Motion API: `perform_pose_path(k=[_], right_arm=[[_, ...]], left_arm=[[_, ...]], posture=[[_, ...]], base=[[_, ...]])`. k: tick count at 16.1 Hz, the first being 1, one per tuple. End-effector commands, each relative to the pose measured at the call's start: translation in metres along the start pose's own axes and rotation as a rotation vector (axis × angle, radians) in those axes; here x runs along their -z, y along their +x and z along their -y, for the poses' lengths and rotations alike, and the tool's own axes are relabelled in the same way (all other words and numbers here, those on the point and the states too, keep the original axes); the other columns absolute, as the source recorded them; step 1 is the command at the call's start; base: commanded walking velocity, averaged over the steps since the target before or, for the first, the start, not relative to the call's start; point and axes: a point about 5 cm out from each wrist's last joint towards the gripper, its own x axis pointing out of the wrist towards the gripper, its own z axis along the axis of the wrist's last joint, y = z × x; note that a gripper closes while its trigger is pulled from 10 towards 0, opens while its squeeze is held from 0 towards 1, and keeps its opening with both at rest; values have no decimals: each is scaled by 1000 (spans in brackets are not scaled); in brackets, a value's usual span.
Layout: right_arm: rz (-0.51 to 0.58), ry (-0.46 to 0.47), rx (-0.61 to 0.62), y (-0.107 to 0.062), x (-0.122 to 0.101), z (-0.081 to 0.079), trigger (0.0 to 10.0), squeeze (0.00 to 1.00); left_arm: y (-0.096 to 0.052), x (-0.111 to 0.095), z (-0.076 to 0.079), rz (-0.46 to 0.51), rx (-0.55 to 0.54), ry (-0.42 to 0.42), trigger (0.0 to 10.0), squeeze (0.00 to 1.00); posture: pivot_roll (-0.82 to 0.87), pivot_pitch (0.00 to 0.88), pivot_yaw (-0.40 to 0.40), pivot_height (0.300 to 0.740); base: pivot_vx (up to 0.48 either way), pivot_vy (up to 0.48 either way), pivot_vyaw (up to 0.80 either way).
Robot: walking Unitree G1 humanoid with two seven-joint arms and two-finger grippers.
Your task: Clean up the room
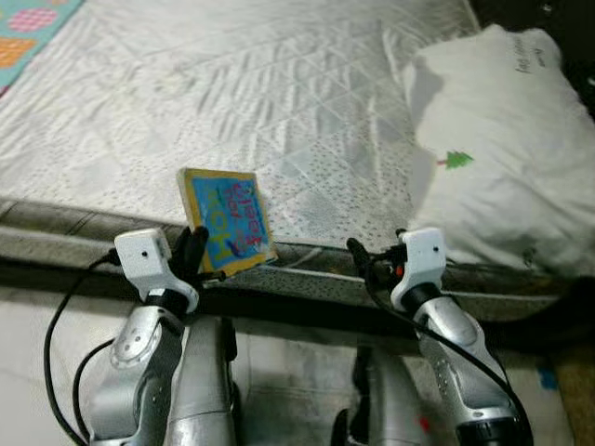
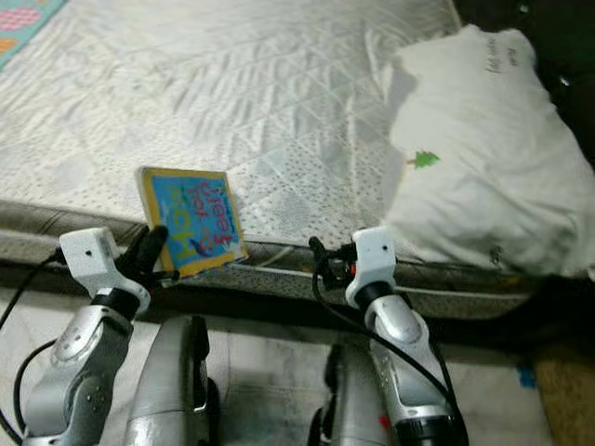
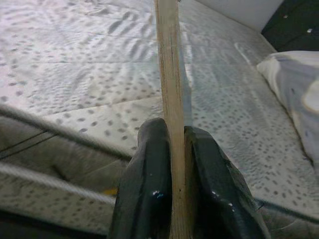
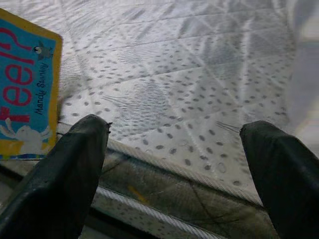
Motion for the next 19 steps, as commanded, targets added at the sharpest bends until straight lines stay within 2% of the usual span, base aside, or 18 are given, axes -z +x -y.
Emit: perform_pose_path(k=[1,4,8,19], right_arm=[[-7,-1,21,-3,2,5,10000,0],[-7,-4,22,-2,1,5,10000,0],[-3,-3,23,-1,1,5,10000,0],[-1,-6,37,-1,1,7,10000,0]], left_arm=[[-1,-3,0,17,3,1,10000,0],[0,-12,2,47,20,2,10000,0],[4,-22,4,87,37,0,10000,0],[6,-18,9,68,51,-1,10000,0]], posture=[[63,254,-60,553],[68,252,-61,553],[70,246,-58,553],[66,247,-55,553]], base=[[0,0,0],[0,0,0],[349,0,0],[437,0,0]])
